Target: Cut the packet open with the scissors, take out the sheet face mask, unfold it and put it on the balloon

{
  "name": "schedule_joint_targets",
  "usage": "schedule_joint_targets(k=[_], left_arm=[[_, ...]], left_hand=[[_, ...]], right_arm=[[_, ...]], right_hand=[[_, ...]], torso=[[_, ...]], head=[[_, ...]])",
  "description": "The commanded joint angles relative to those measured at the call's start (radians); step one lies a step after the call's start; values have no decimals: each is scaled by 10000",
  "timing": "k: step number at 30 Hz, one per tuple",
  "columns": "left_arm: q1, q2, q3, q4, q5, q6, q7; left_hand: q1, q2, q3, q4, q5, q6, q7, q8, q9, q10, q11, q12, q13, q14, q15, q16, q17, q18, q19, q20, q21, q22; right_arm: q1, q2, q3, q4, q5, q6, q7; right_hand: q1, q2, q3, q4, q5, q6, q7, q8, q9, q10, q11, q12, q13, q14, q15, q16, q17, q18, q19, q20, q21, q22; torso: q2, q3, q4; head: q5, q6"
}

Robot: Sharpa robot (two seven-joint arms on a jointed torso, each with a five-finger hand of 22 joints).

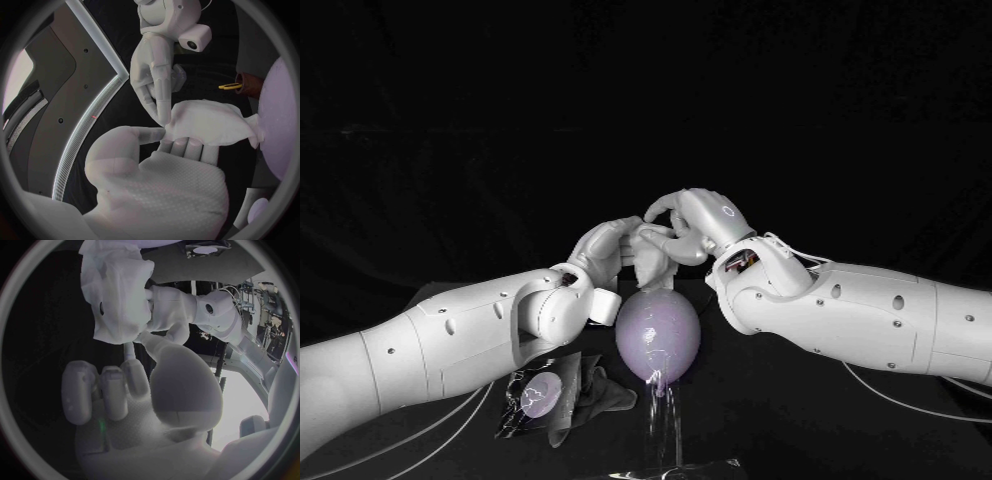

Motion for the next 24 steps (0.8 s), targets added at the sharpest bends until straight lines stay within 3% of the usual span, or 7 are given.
schedule_joint_targets(k=[1, 12, 19, 24], left_arm=[[19, 26, 16, 20, 27, 175, 73], [19, 30, 16, 39, 26, 202, 57], [19, 21, 16, 85, 10, 240, 28], [20, 7, 16, 141, -20, 259, 11]], left_hand=[[-89, 33, -22, -65, 51, 6, 195, -47, 17, -89, 3, -14, -11, -62, 16, -26, -13, 90, -75, -9, -35, -12], [-86, 36, -13, -91, 51, 21, 190, -42, 22, -78, -1, -7, -8, -59, 15, -24, -13, 90, -74, -9, -35, -12], [-84, 37, -8, -109, 51, 33, 186, -37, 25, -68, -4, -1, -6, -57, 14, -21, -12, 90, -80, -9, -36, -13], [-81, 39, -1, -130, 51, 47, 181, -32, 30, -58, -8, 4, -4, -54, 12, -19, -12, 89, -79, -9, -36, -12]], right_arm=[[-17, 23, 3, -13, -454, 271, -257], [-54, 68, 0, -46, -867, 308, -370], [-65, 125, -2, -135, -1125, 269, -525], [-71, 170, -3, -185, -1439, 273, -702]], right_hand=[[205, 33, -51, -18, 37, 167, -43, 61, 13, 322, -48, 40, 1439, 1017, -7, 9, 2564, -35, 285, 69, 70, 2186], [485, 179, -58, -78, 38, 468, -176, 158, 28, 358, -161, 138, 1486, 1044, -101, 69, 2623, -62, 356, 12, 199, 2227], [878, 506, 126, -219, 39, 667, -298, 235, 43, 396, -268, 232, 1529, 1046, -189, 73, 2627, -87, 418, -61, 310, 2262], [1030, 548, 160, -323, 38, 779, -358, 305, 71, 446, -318, 363, 1588, 1046, -234, 73, 2627, -130, 516, -103, 485, 2317]], torso=[[-1, 3, -3], [0, 1, -2], [0, -3, 1], [4, -2, -1]], head=[[15, -15], [7, -39], [16, -45], [24, -65]])
